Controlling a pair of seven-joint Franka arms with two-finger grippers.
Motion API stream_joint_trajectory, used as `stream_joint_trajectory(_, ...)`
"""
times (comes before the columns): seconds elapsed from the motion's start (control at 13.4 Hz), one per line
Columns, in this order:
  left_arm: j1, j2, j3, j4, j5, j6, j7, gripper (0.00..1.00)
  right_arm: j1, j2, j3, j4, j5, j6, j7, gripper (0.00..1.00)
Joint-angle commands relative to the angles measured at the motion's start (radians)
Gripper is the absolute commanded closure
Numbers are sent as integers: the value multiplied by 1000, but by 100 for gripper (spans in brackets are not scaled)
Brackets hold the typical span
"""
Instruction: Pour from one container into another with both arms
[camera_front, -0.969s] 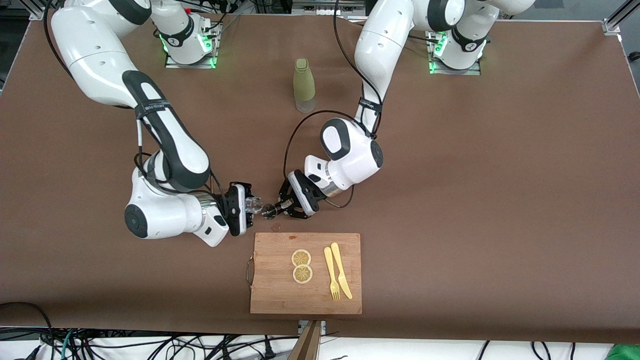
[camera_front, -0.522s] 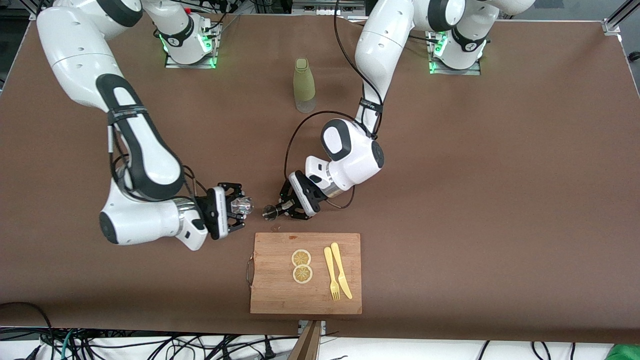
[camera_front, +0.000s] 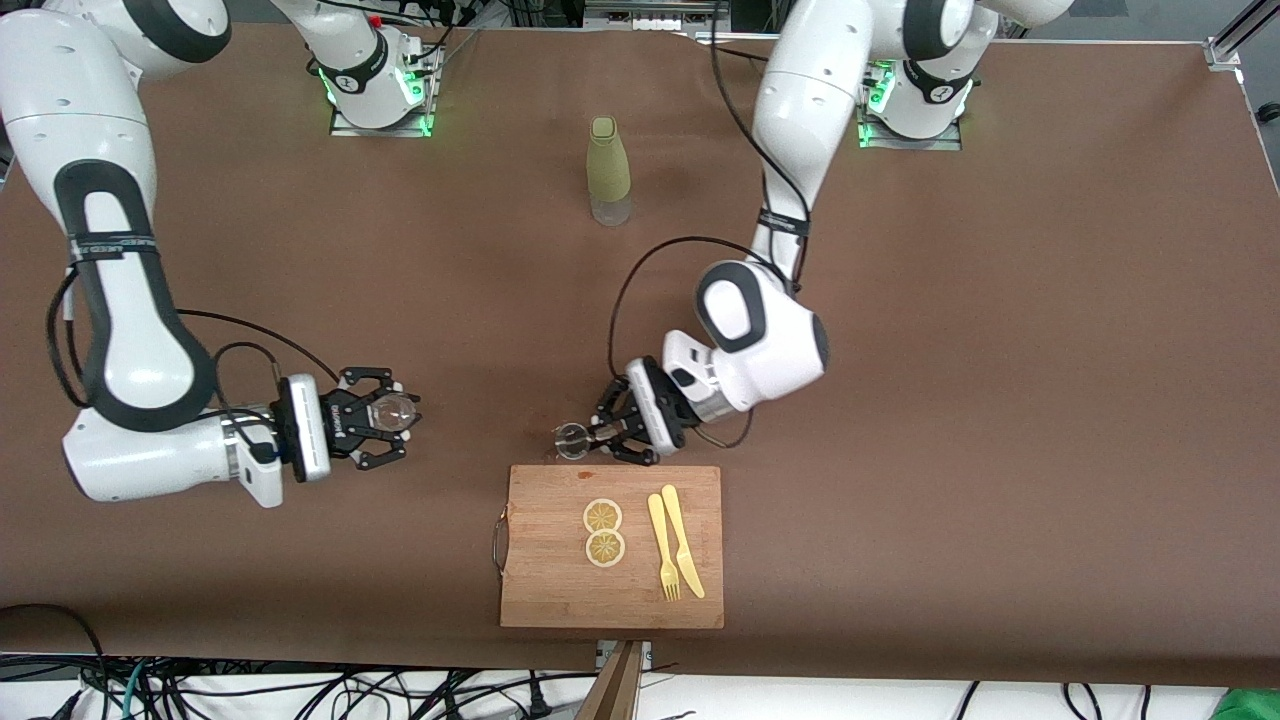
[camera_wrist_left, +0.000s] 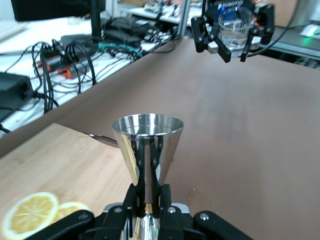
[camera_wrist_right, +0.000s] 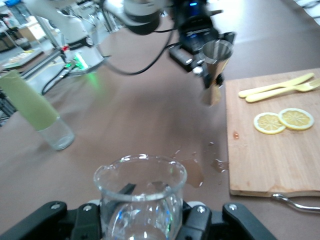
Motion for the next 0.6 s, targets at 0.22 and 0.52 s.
stream_joint_trajectory(0.22, 235, -107, -66, -193, 24, -470, 433, 100, -74, 11, -47, -99, 127, -88, -241, 71)
stream_joint_trajectory(0.52, 379, -107, -65, -230, 217, -757, 608, 100, -74, 29, -116, -116, 149, -117, -331, 71)
